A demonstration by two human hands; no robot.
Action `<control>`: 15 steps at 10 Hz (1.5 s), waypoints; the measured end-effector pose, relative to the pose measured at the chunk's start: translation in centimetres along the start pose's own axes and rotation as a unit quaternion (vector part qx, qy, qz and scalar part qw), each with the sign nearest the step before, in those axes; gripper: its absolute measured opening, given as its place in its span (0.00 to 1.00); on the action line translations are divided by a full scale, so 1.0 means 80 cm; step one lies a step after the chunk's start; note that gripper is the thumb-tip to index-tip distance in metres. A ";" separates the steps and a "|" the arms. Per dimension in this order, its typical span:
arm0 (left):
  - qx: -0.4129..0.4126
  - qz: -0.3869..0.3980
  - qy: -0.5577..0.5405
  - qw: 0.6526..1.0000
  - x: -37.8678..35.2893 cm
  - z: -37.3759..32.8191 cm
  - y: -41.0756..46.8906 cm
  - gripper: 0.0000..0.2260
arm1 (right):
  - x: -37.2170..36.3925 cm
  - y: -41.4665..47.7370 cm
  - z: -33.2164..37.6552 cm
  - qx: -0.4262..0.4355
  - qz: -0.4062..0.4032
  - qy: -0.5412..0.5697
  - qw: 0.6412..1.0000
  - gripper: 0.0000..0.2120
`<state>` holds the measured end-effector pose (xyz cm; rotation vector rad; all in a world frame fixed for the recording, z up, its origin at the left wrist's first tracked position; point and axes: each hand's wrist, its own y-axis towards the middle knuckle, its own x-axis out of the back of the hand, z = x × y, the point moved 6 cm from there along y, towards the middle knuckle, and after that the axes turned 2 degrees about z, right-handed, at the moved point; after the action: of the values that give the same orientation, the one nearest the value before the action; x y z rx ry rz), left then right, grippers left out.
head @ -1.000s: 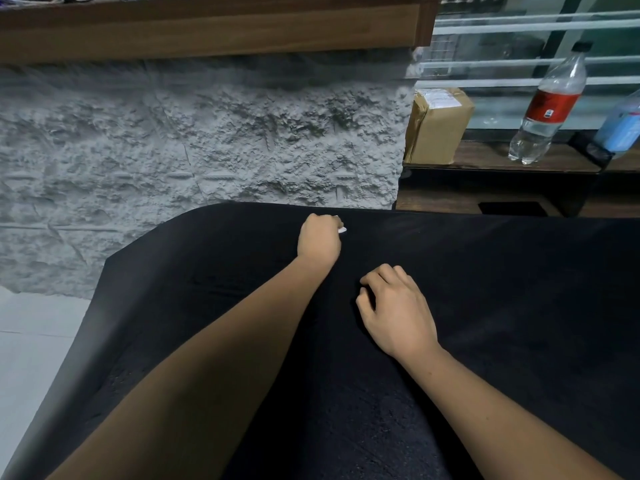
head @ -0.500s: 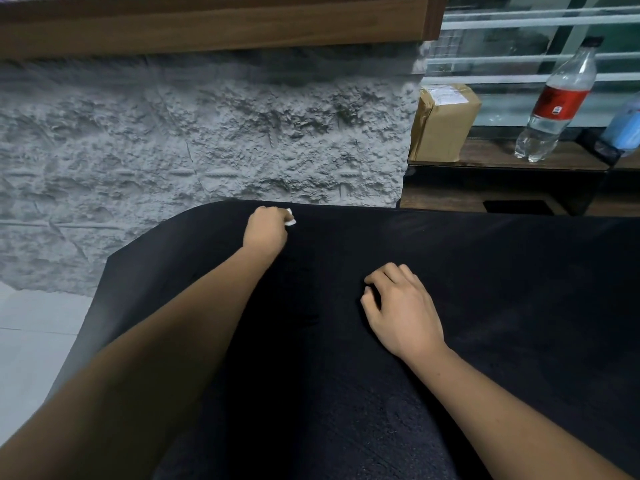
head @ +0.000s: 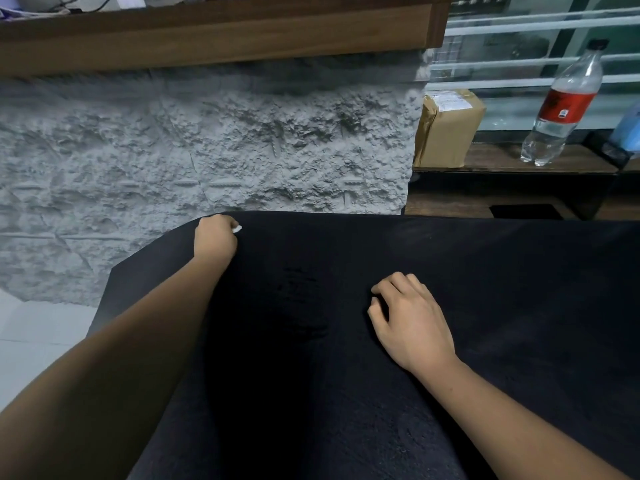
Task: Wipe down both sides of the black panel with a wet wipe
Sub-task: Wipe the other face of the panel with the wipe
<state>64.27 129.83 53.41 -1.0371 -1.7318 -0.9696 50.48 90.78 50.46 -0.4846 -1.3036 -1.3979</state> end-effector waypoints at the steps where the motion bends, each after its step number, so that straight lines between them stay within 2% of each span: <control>1: 0.025 -0.008 -0.013 1.000 -0.005 -0.015 0.003 0.18 | 0.001 0.000 0.001 0.001 0.000 0.000 1.000 0.08; 3: 0.028 -0.008 -0.049 0.998 -0.024 -0.070 0.007 0.20 | 0.000 0.000 0.000 0.000 0.000 0.001 1.000 0.08; 6: -0.055 0.006 -0.049 0.997 -0.051 -0.172 -0.006 0.16 | -0.001 0.001 -0.001 0.002 -0.002 -0.007 1.000 0.09; 9: -0.101 0.043 -0.059 0.992 -0.074 -0.234 -0.024 0.19 | -0.001 0.001 0.000 0.003 0.000 -0.014 1.000 0.08; 12: -0.174 0.098 -0.083 0.976 -0.086 -0.252 -0.060 0.17 | -0.001 0.003 -0.002 0.007 -0.002 -0.006 1.000 0.09; 15: -0.226 0.098 -0.073 0.966 -0.059 -0.208 -0.129 0.17 | 0.002 0.002 -0.001 0.004 -0.010 0.007 1.000 0.07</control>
<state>60.76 110.06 52.41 -1.5763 -1.5172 -1.2132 50.61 90.66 50.59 -0.4561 -1.3050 -1.4090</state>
